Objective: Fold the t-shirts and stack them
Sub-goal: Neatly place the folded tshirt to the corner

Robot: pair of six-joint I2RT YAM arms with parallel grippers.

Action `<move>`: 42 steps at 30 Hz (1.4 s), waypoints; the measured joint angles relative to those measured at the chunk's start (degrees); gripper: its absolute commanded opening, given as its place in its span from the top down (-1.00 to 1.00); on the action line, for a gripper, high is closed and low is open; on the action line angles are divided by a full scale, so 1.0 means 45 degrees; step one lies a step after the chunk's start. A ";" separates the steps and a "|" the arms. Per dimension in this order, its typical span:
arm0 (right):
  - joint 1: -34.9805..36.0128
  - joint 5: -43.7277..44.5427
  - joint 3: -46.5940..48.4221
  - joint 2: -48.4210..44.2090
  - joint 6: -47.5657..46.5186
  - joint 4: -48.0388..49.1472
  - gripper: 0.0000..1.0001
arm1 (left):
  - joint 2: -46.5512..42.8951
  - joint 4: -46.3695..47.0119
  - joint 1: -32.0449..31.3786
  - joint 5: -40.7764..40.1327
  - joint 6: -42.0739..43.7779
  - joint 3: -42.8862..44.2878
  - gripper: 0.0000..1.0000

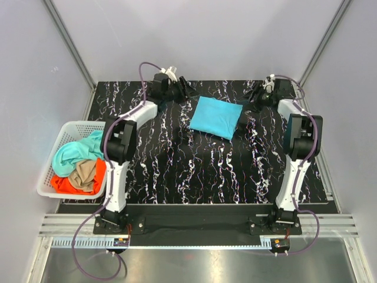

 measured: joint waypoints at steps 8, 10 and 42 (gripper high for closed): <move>0.0010 0.1409 -0.0792 -0.0787 -0.0481 -0.0695 -0.51 | -0.2064 -0.1496 -0.0714 -0.1345 0.2414 -0.2905 -0.10; 0.0053 0.1637 -0.0971 -0.0743 -0.0486 -0.0816 -0.50 | -0.1880 -0.2059 -0.0816 -0.1423 0.2671 -0.3274 -0.09; 0.0903 0.3497 -0.0049 0.0631 -0.1957 -0.2506 0.84 | -0.1073 -0.7373 -0.0899 -0.2463 0.3910 -0.0782 -0.03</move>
